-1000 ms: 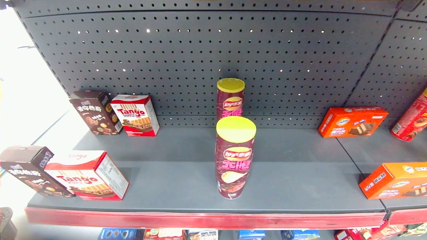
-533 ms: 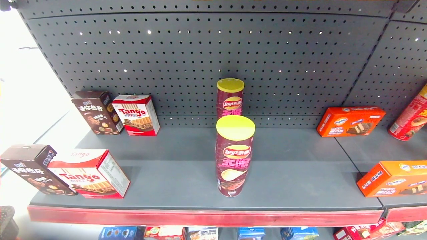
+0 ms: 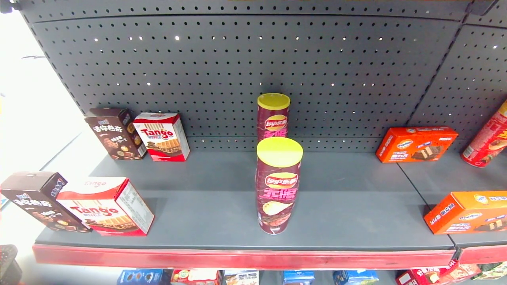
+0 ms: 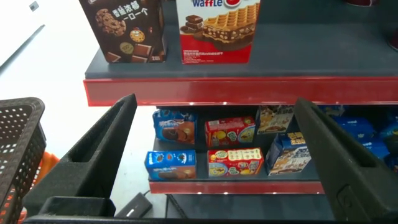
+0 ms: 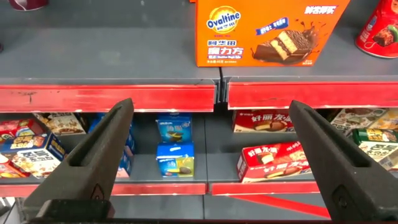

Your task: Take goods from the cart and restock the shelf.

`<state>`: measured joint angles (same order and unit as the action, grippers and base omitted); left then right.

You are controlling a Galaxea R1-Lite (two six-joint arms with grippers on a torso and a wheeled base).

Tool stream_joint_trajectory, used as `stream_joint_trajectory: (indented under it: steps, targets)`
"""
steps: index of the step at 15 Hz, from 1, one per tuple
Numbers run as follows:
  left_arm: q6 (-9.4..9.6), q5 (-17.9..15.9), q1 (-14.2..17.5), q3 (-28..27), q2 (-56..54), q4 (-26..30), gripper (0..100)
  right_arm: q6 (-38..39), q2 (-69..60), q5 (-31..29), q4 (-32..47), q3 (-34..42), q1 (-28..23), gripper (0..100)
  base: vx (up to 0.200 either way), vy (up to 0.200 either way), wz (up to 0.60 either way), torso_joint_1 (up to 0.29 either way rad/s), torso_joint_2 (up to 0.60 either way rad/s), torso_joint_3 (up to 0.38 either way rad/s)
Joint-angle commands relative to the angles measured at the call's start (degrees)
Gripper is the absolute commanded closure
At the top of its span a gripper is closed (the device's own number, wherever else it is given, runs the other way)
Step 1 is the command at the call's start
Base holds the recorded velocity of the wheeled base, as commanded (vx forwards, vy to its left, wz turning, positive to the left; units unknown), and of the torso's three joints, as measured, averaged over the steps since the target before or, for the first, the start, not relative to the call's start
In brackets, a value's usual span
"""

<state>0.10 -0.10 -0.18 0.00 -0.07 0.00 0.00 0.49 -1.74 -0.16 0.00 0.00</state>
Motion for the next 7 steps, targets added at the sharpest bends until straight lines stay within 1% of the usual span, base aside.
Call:
stream_joint_trajectory:
  steps: [1, 7]
  targets:
    - [-0.01, 0.01, 0.01, 0.00, 0.07, 0.00, 0, 0.00, 0.13, -0.01, -0.02, 0.00, 0.00, 0, 0.000, 0.000, 0.00, 0.000, 0.00, 0.000]
    - [-0.01, 0.01, 0.01, 0.00, 0.07, 0.00, 0, -0.18, 0.22, -0.01, -0.02, 0.00, 0.00, 0, 0.000, 0.000, 0.00, 0.000, 0.00, 0.000]
